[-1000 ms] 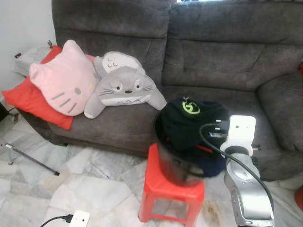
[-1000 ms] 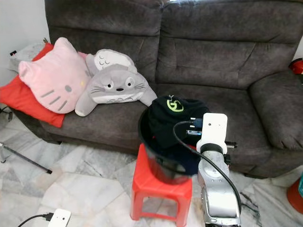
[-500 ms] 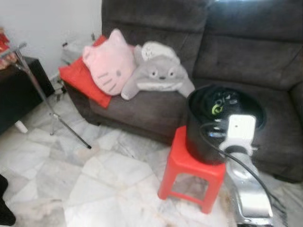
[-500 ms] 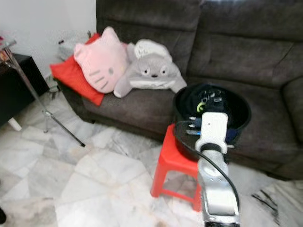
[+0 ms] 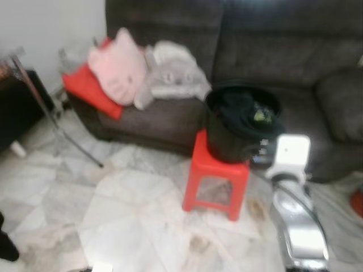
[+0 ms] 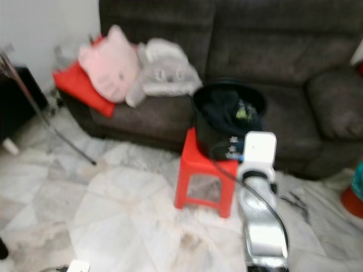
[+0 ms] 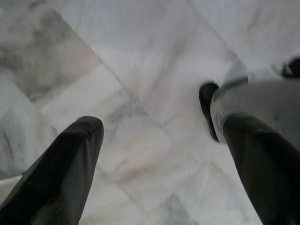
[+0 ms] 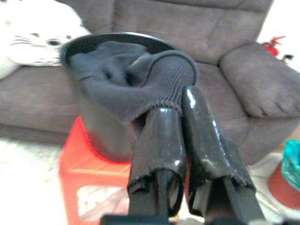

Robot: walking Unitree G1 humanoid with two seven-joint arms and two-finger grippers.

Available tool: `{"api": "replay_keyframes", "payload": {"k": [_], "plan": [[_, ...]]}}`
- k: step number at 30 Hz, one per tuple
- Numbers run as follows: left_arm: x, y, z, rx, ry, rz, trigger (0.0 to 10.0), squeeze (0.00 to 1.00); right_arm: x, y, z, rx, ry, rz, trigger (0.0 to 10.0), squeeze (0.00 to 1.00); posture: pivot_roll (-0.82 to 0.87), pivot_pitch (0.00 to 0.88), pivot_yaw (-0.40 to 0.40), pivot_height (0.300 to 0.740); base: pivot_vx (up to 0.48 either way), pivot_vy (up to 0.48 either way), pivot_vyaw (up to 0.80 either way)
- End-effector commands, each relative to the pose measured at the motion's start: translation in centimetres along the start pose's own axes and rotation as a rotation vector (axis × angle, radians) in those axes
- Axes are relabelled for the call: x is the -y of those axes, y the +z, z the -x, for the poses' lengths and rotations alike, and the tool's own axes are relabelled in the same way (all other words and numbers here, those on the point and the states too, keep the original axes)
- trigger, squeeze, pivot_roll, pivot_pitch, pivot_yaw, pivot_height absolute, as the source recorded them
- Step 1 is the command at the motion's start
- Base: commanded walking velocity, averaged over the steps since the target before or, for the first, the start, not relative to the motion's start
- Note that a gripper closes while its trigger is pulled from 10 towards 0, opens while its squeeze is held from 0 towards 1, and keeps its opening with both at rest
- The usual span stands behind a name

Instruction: Hang hanger

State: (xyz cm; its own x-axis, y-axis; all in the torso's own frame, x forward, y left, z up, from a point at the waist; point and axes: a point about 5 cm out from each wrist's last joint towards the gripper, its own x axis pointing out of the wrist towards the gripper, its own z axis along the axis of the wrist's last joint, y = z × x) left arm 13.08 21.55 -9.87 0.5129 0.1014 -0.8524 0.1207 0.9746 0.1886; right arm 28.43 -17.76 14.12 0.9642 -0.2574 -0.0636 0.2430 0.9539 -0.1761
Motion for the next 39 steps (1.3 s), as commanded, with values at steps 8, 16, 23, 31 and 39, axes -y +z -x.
{"api": "replay_keyframes", "payload": {"k": [8,16,23,31,39], "plan": [[-0.2,-0.8,0.2,-0.019,0.008,-0.009,10.0,0.00,0.1,1.0,-0.1,0.062,0.000,0.006,10.0,0.00,-0.14,0.000,0.035,0.740,-0.374,0.000,0.00],[-2.4,-0.2,0.2,-0.019,0.030,-0.005,10.0,0.00,-1.0,1.8,0.1,0.139,0.074,0.093,10.0,0.00,-0.14,0.000,0.034,0.740,-0.382,0.000,0.00],[-1.8,0.6,-0.1,-0.001,0.027,0.003,10.0,0.00,-0.8,1.4,-0.1,0.126,0.079,0.108,10.0,0.00,-0.14,0.000,0.031,0.740,-0.223,0.000,0.00],[-0.7,0.6,-0.1,0.008,0.009,0.019,10.0,0.00,-0.9,0.5,-0.1,0.097,0.087,0.105,10.0,0.00,-0.14,0.000,0.030,0.740,0.000,0.000,0.00],[-0.4,-0.1,0.0,0.002,-0.018,0.034,10.0,0.00,-0.7,-0.2,-0.2,0.069,0.076,0.095,10.0,0.00,-0.13,0.000,0.034,0.740,0.000,0.000,0.00]]}}
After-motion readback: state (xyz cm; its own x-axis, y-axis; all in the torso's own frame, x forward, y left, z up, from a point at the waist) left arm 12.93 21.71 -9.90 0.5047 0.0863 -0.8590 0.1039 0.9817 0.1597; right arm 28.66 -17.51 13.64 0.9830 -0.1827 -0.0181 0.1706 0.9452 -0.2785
